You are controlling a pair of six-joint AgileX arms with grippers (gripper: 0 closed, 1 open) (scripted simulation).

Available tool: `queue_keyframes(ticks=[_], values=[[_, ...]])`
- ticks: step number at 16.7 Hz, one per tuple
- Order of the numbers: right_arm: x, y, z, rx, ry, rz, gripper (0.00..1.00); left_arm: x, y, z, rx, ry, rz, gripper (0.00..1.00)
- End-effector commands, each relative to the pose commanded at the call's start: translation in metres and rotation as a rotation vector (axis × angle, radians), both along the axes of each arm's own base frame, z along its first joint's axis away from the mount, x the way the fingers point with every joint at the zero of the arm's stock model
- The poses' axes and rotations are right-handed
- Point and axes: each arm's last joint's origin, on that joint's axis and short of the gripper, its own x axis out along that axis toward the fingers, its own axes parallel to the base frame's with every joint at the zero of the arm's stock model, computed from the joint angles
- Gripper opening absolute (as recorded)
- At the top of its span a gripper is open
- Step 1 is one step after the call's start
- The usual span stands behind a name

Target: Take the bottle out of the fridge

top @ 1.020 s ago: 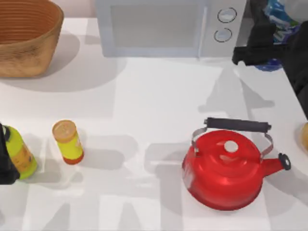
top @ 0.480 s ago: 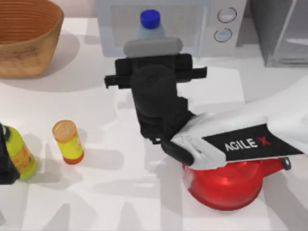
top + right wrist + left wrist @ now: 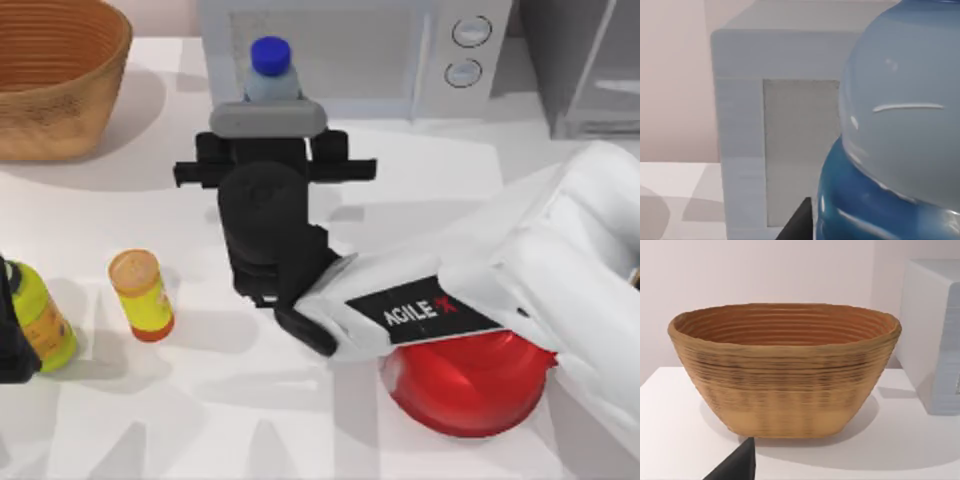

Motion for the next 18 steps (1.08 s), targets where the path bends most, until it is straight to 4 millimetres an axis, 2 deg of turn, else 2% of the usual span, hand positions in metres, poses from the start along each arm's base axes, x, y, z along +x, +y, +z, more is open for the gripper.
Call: queue_keyframes(ticks=[4, 8, 12, 16, 18], values=[[0.001, -0.002, -0.001, -0.001, 0.003, -0.001, 0.00, 0.000, 0.000, 0.000, 0.000, 0.000, 0.000, 1.00], [0.006, 0.011, -0.010, 0.000, 0.007, 0.028, 0.00, 0.000, 0.000, 0.000, 0.000, 0.000, 0.000, 1.00], [0.026, 0.016, -0.030, -0.009, 0.019, 0.039, 0.00, 0.000, 0.000, 0.000, 0.000, 0.000, 0.000, 1.00], [0.054, 0.002, -0.033, 0.000, 0.001, 0.004, 0.00, 0.000, 0.000, 0.000, 0.000, 0.000, 0.000, 1.00], [0.056, 0.000, -0.034, 0.000, 0.000, 0.000, 0.00, 0.000, 0.000, 0.000, 0.000, 0.000, 0.000, 1.00]])
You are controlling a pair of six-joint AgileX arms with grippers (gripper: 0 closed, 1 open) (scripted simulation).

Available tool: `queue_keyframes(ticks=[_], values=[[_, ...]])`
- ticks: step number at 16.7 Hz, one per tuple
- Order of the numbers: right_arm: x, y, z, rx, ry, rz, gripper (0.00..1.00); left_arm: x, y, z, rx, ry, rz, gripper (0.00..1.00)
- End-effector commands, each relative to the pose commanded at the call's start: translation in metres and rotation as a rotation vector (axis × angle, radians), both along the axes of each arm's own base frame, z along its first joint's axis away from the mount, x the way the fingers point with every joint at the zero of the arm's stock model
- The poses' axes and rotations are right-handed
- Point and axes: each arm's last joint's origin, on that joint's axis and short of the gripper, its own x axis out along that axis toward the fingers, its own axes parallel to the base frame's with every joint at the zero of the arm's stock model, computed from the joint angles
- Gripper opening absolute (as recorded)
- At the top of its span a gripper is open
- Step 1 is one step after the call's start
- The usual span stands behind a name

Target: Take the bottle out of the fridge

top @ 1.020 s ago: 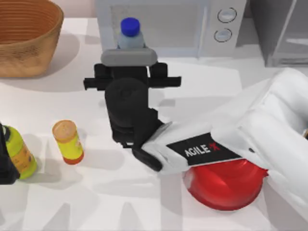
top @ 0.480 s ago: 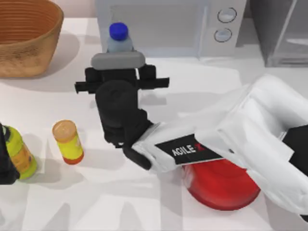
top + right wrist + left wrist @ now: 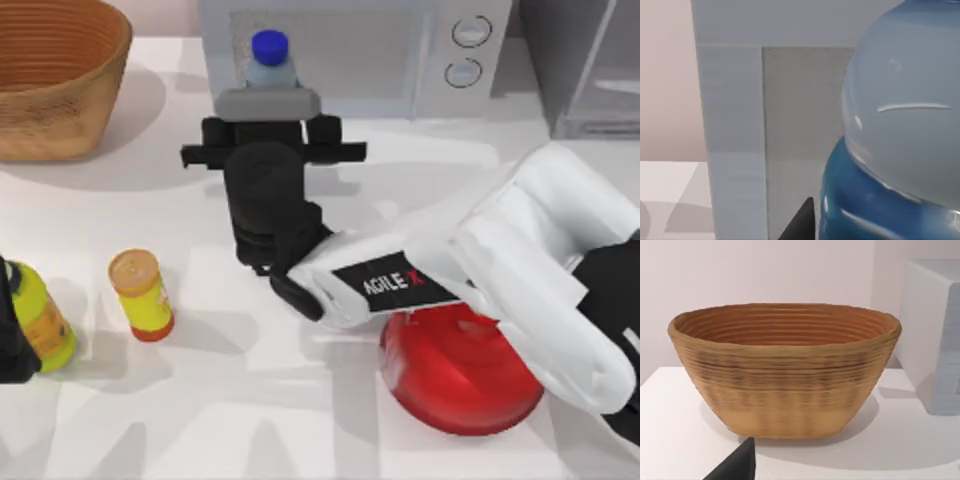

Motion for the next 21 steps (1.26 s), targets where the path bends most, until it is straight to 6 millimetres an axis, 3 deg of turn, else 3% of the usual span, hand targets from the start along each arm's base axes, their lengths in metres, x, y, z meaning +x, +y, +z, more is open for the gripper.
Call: queue_keyframes(ticks=[2, 15, 21], values=[[0.0000, 0.0000, 0.0000, 0.000, 0.000, 0.000, 0.00, 0.0000, 0.0000, 0.0000, 0.000, 0.000, 0.000, 1.00], [0.0000, 0.0000, 0.0000, 0.000, 0.000, 0.000, 0.98, 0.0000, 0.0000, 0.0000, 0.000, 0.000, 0.000, 1.00], [0.0000, 0.0000, 0.0000, 0.000, 0.000, 0.000, 1.00, 0.0000, 0.0000, 0.0000, 0.000, 0.000, 0.000, 1.00]])
